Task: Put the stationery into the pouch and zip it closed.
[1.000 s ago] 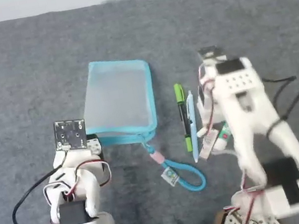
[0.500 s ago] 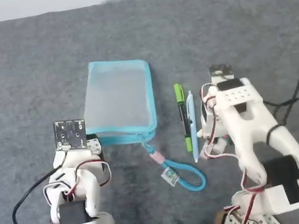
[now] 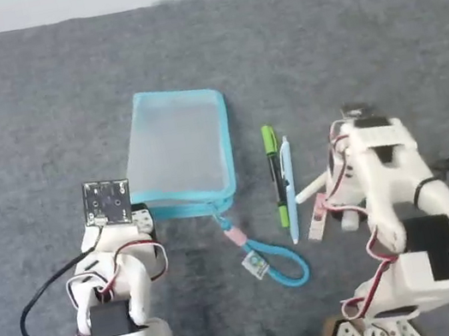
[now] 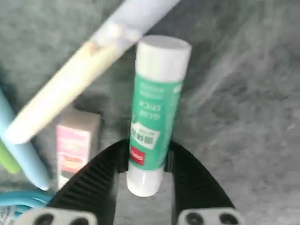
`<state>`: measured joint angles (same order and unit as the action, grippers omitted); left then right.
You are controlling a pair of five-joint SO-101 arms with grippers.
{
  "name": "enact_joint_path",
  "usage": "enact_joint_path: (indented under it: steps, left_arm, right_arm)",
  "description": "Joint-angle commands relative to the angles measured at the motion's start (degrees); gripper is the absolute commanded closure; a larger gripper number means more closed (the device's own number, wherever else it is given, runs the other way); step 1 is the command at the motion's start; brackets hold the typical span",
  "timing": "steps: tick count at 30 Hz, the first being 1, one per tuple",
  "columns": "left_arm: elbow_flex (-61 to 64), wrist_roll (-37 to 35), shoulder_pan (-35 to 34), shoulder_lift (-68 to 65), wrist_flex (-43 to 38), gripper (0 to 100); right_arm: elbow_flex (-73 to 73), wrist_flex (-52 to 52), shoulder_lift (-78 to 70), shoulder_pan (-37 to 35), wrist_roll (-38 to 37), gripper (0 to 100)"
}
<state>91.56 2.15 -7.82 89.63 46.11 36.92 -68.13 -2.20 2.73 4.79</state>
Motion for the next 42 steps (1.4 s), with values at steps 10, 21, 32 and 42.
enact_joint_path:
  steps: [10,21,32,42]
  left_arm:
    - [-0.84,0.79,0.09,0.7,-1.76,99]
    - [-1.19,-2.81,8.09,0.7,-3.08,99]
    - [-0.92,-3.16,8.44,0.35,-4.13,99]
    - [-0.92,-3.16,9.49,0.53,-4.13,99]
  right_arm:
    - [0.35,0.22,10.86,2.15,-20.92,99.1]
    - [3.43,-12.18,46.46,-25.36,-21.01,99.2]
    - [3.52,-15.87,48.48,-39.87,-23.12,99.2]
    - [2.11,-14.9,43.65,-44.0,-22.95,99.2]
